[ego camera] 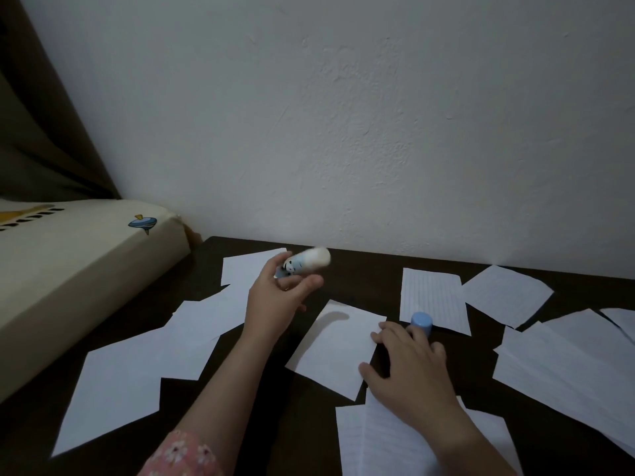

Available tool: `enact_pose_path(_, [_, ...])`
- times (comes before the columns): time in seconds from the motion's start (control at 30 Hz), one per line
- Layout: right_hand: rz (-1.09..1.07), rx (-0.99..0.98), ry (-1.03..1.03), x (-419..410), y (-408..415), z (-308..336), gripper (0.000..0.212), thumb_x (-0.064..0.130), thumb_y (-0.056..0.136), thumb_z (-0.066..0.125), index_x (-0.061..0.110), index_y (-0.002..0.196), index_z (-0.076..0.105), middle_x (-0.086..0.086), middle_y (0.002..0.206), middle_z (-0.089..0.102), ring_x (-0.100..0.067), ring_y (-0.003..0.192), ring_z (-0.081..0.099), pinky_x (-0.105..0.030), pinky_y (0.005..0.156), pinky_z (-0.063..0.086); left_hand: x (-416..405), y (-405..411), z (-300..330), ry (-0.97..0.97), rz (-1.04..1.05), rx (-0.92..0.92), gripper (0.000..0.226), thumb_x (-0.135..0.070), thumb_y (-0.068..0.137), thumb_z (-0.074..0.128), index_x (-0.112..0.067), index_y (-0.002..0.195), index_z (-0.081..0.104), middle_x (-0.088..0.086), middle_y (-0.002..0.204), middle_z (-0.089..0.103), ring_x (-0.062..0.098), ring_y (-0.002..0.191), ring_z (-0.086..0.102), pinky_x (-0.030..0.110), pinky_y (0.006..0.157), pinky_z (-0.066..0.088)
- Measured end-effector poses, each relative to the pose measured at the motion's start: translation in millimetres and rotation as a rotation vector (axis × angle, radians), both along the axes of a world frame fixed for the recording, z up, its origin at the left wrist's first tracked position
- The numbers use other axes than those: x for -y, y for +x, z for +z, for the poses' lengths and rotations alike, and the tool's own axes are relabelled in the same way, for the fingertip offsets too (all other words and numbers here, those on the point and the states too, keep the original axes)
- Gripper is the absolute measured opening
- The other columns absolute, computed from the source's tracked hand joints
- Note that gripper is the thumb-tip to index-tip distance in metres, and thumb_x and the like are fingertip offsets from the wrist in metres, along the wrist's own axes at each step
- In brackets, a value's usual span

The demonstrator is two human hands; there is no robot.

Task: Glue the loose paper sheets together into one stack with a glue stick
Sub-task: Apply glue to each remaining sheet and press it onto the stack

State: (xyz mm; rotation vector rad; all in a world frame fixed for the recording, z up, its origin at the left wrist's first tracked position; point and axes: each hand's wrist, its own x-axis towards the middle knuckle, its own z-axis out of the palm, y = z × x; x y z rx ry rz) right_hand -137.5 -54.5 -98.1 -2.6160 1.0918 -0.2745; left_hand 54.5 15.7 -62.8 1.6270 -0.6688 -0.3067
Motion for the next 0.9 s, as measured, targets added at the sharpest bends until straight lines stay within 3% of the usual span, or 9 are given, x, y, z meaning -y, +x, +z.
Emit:
enact_pose_path(0.07, [-0.003,-0.001,0.000,0,0,0,0.054,0.060,0.089,0.044,0.037,0.137,0.038,0.017,0.150,0.027,-0.011,0.139,0.019,-0.039,0.113,0.021,-1,-2,-1,0.040,0.040,-0.013,0.059,-0.030,0.073,0.080,-0.031,0.123,0.048,-0.011,0.101,0.066,0.009,0.087,0.064,0.019,0.059,0.049])
enact_pose_path(0.13, [-0.001,-0.006,-0.009,-1,0,0,0.054,0.060,0.089,0.043,0.036,0.138,0.038,0.016,0.150,0.028,-0.011,0.139,0.020,-0.040,0.114,0.021,-2,0,-5,0.083,0.101,-0.025,0.052,-0.033,0.074,0.079,-0.029,0.118,0.051,-0.005,0.100,0.067,0.009,0.081,0.067,0.018,0.057,0.048])
enact_pose_path(0.23, [0.000,0.002,-0.013,-2,-1,-1,0.054,0.059,0.090,0.043,0.035,0.138,0.038,0.015,0.150,0.029,-0.011,0.139,0.022,-0.039,0.114,0.021,-4,2,-11,0.202,0.172,0.097,0.046,-0.044,0.081,0.069,-0.025,0.121,0.056,-0.002,0.095,0.065,0.011,0.077,0.063,0.018,0.061,0.044])
enact_pose_path(0.33, [0.005,0.020,-0.007,-2,-1,-2,0.053,0.058,0.090,0.044,0.035,0.138,0.039,0.015,0.150,0.030,-0.010,0.138,0.023,-0.039,0.114,0.021,-5,4,-11,0.279,0.192,0.219,0.047,-0.049,0.087,0.059,-0.016,0.121,0.061,0.003,0.108,0.058,0.012,0.084,0.052,0.022,0.072,0.039])
enact_pose_path(0.5, [-0.011,0.028,-0.036,-2,-1,0,0.053,0.058,0.089,0.044,0.033,0.136,0.042,0.014,0.146,0.035,-0.011,0.135,0.027,-0.037,0.111,0.025,-6,-2,-16,0.332,0.094,0.182,0.026,-0.042,0.092,0.054,-0.020,0.104,0.060,0.002,0.109,0.064,0.007,0.080,0.055,0.017,0.067,0.041])
enact_pose_path(0.6, [-0.030,0.004,-0.050,-6,0,0,0.053,0.056,0.090,0.043,0.030,0.135,0.042,0.011,0.143,0.038,-0.013,0.133,0.029,-0.038,0.110,0.028,-5,-5,-20,0.353,0.070,0.201,0.041,-0.039,0.089,0.062,-0.019,0.124,0.056,0.002,0.122,0.061,0.012,0.098,0.054,0.027,0.085,0.046])
enact_pose_path(0.9, [-0.081,-0.031,-0.073,-14,1,-1,0.052,0.056,0.092,0.039,0.026,0.134,0.042,0.005,0.143,0.037,-0.016,0.132,0.031,-0.038,0.105,0.031,-9,-7,-20,0.377,0.122,0.136,0.069,-0.042,0.080,0.072,-0.016,0.138,0.046,0.004,0.134,0.057,0.021,0.119,0.055,0.037,0.096,0.046])
